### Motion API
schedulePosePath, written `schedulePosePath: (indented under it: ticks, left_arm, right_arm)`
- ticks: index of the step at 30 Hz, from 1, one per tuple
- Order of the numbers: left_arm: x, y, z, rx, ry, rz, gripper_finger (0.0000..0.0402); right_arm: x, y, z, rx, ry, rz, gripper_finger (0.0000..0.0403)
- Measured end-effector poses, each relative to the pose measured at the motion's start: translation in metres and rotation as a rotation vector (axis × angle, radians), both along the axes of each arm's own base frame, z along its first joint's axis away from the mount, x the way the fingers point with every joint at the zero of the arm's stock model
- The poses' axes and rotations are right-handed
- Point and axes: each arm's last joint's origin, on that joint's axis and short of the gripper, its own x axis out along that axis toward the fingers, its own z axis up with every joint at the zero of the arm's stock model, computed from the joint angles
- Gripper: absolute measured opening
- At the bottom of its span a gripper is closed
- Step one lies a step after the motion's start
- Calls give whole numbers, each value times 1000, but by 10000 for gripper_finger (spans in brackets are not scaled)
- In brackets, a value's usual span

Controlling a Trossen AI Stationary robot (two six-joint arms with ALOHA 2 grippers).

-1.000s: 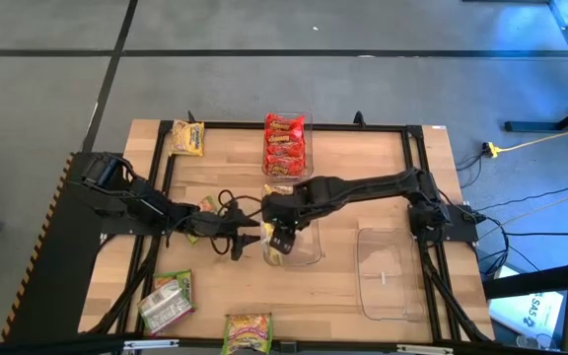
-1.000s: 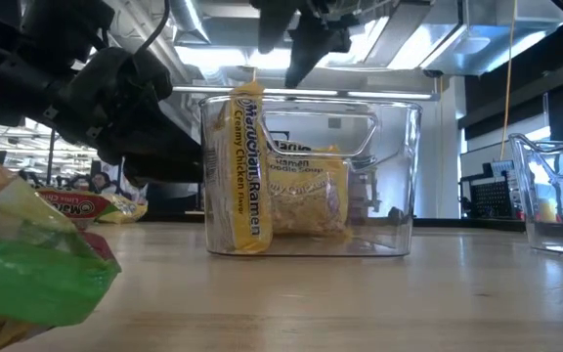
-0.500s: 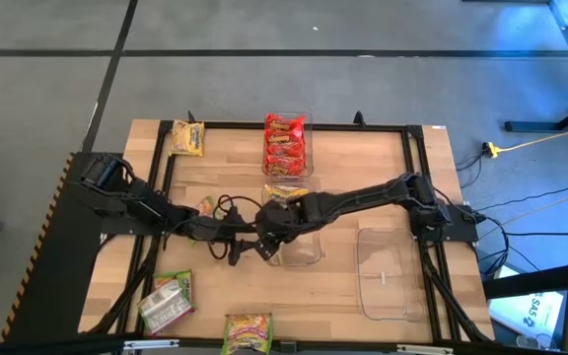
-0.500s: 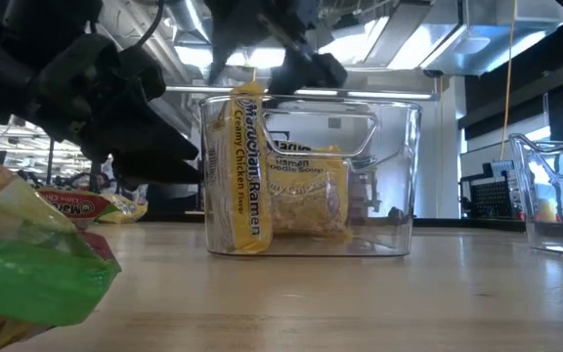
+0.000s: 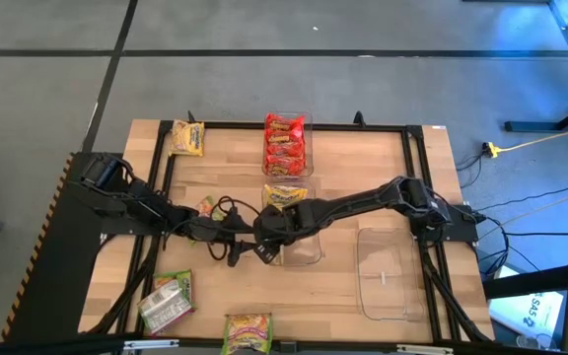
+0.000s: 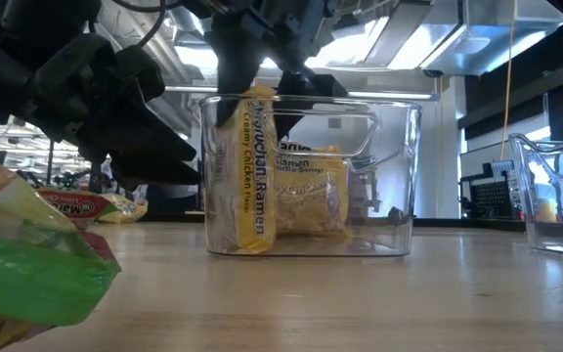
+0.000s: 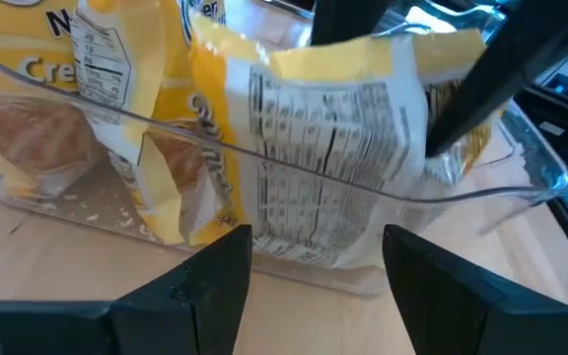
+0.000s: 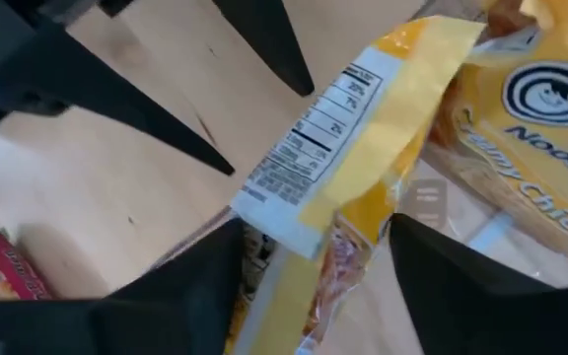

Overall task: Sort Maruchan noodles
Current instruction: Put the yellow noodle pack into the middle transparent bin

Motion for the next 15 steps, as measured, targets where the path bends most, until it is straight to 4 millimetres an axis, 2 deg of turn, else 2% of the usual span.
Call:
schedulePosePath:
  ticks: [11,15]
  left_arm:
    - [0,-1,1,9,-13,-16,222]
    - [0,-1,1,15,-11,-18,222]
  right_arm:
    - [-1,0,-3,-37,27,36,58]
    - [-1,-1,-3,-63,27,66,29]
